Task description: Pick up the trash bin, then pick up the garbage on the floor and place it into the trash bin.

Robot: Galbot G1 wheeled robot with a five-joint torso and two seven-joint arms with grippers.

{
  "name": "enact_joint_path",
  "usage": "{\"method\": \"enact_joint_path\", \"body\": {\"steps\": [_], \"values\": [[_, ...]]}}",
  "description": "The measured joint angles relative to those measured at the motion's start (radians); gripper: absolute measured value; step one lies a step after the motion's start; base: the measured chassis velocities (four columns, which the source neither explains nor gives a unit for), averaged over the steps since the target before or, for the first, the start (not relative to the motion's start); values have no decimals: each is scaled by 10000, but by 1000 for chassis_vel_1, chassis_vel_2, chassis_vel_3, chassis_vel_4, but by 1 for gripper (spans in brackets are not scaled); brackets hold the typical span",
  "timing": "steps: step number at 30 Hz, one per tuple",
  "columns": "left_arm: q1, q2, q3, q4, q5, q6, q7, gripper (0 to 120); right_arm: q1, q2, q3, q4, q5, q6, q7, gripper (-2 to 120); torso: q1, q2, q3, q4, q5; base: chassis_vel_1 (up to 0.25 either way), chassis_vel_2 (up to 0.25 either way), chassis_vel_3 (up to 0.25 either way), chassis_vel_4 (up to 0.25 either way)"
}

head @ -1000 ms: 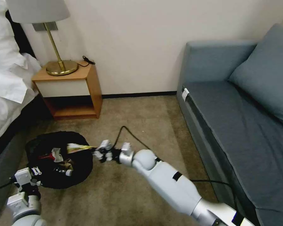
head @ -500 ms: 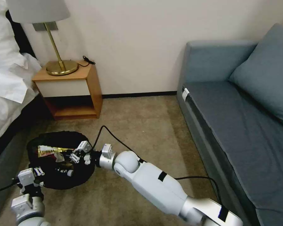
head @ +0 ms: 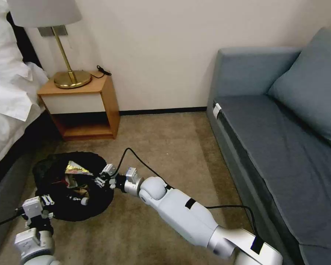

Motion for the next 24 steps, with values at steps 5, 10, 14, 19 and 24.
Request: {"method": "enact_joint_path", "body": {"steps": [5, 10, 14, 19, 24], "values": [[-6, -105, 35, 116, 0, 19, -3, 3, -18, -3, -106, 189, -1, -1, 30, 51, 0, 0, 0, 0, 0, 0, 0, 0, 0], [5, -301, 84, 208, -233, 52, -36, 3, -86, -5, -206, 377, -25, -18, 72, 68, 0, 0, 0, 1, 0, 0, 0, 0, 0], [-26, -516, 132, 208, -657, 227, -83, 3, -140, -6, -239, 525, -45, -42, 91, 82, 0, 0, 0, 1, 0, 0, 0, 0, 0], [-197, -693, 150, 208, -1320, 483, -237, 3, -255, -7, -215, 1025, -17, -97, 110, 97, -1, 0, 0, 0, 1, 0, 0, 0, 0], [-410, -742, 144, 297, -1930, 690, -435, 3, -315, -6, 164, 1655, 331, -220, 110, 100, -1, 0, 0, 1, 1, 0, 0, 0, 0]]}}
